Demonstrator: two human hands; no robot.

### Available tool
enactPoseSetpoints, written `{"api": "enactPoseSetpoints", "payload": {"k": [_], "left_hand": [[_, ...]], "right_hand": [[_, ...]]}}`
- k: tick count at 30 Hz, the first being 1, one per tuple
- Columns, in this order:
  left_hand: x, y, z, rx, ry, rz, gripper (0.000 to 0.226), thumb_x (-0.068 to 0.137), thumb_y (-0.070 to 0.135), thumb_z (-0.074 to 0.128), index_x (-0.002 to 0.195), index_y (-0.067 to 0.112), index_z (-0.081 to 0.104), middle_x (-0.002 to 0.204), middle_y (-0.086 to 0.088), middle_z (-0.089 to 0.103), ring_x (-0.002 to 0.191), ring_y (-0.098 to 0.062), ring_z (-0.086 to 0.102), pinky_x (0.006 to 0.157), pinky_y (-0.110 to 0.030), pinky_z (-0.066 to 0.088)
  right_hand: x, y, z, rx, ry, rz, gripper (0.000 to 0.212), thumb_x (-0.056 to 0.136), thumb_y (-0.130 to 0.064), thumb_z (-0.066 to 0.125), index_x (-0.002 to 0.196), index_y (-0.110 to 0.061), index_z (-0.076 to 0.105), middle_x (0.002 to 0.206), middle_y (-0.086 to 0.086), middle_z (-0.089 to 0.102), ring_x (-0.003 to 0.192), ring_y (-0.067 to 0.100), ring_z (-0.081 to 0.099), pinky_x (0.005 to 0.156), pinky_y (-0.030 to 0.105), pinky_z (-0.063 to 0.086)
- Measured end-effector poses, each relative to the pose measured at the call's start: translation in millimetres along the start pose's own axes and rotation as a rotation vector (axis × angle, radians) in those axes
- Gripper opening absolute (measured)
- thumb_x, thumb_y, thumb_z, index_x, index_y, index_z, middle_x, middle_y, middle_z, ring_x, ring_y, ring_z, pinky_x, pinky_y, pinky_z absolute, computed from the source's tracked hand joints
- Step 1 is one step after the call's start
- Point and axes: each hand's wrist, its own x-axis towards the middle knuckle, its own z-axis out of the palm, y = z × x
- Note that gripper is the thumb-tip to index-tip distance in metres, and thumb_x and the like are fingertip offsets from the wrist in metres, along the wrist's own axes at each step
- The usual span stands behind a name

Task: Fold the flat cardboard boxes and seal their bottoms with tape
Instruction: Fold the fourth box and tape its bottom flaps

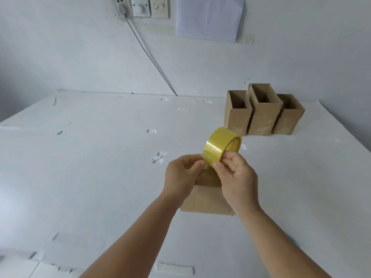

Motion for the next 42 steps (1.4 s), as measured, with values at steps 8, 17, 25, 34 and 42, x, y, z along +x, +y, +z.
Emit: {"api": "enactPoseSetpoints", "payload": {"k": [8,17,25,34,42], "left_hand": [[8,-1,1,-0.004,0.101,-0.049,0.011,0.085,0.015,0.07,0.074,0.013,0.071,0.071,-0.002,0.074,0.077,-0.023,0.071,0.067,-0.032,0.058],[5,0,-7,-0.069,-0.086,-0.091,0.009,0.085,0.018,0.069,0.082,0.01,0.066,0.091,-0.004,0.074,0.088,-0.018,0.07,0.072,-0.027,0.054],[13,2,-15,-0.056,-0.03,-0.118,0.031,0.086,0.033,0.07,0.073,0.011,0.052,0.072,-0.003,0.06,0.067,-0.014,0.058,0.062,-0.024,0.045],[22,3,-24,-0.167,-0.05,-0.109,0.027,0.087,0.02,0.069,0.072,0.011,0.048,0.082,-0.017,0.065,0.085,-0.028,0.071,0.082,-0.036,0.052],[31,9,-30,-0.1,-0.108,-0.139,0.019,0.09,0.013,0.063,0.079,0.006,0.05,0.087,-0.021,0.065,0.083,-0.024,0.071,0.082,-0.027,0.055]], "right_hand": [[-1,2,7,-0.084,0.068,-0.063,0.019,0.085,-0.011,0.068,0.101,-0.02,0.067,0.091,-0.022,0.066,0.09,-0.003,0.066,0.083,0.022,0.053],[-2,10,19,-0.249,0.185,-0.203,0.013,0.08,-0.012,0.073,0.092,-0.013,0.067,0.083,-0.007,0.072,0.075,0.016,0.069,0.067,0.034,0.056],[5,15,18,-0.072,0.292,-0.188,0.049,0.067,-0.009,0.08,0.107,-0.007,0.051,0.109,-0.008,0.038,0.104,0.005,0.043,0.08,0.014,0.046],[26,6,-10,-0.045,-0.03,0.143,0.041,0.093,-0.016,0.051,0.13,-0.033,0.047,0.116,-0.007,0.057,0.092,0.001,0.06,0.086,0.029,0.049],[27,10,-13,-0.035,-0.227,0.093,0.064,0.092,-0.006,0.052,0.136,-0.047,0.029,0.124,-0.009,0.048,0.096,0.015,0.056,0.077,0.017,0.045]]}}
